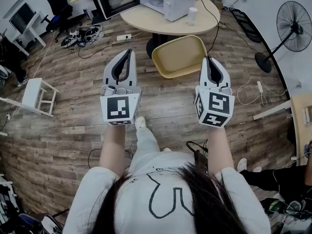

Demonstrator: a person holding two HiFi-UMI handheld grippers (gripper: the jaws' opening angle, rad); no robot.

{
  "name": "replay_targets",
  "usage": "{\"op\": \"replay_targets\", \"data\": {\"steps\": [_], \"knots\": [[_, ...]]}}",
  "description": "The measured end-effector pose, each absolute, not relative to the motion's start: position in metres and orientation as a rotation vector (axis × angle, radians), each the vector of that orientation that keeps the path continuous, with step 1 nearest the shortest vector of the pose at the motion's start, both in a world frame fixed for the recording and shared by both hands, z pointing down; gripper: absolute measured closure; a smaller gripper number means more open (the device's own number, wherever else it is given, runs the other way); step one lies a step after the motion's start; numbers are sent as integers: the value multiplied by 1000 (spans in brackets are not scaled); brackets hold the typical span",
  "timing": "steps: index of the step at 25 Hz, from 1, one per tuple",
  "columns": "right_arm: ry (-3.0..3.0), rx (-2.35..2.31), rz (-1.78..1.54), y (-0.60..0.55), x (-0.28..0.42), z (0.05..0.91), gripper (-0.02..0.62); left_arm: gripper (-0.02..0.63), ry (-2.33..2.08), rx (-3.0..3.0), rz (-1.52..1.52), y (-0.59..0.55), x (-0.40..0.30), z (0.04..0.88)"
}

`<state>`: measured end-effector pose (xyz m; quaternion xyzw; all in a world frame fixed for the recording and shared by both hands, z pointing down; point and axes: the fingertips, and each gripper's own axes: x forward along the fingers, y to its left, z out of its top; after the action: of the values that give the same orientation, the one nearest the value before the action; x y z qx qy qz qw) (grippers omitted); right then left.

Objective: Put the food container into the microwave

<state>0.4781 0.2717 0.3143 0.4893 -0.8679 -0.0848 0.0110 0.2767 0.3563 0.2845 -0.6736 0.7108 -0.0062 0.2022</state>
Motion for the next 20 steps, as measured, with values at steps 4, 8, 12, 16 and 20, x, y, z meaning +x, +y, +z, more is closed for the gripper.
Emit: {"op": "replay_targets", "data": {"steps": [4, 8, 12, 16, 20], "knots": [[-2711, 1522, -271, 271, 479, 314, 561, 598, 1977, -1876, -20, 356, 278, 283], [-2710, 1536, -260, 264, 476, 314, 561, 598, 1971, -1886, -21, 348, 275, 283], [-2742, 1529, -224, 253, 466, 313, 561, 598, 2000, -1884, -3, 335, 258, 282], [-2757, 1533, -169, 228, 453, 316, 560, 598, 1995, -1886, 7, 311, 238, 282], [-2737, 1530, -170, 199, 426, 316, 560, 598, 2002, -1894, 14, 280, 209, 282]]}}
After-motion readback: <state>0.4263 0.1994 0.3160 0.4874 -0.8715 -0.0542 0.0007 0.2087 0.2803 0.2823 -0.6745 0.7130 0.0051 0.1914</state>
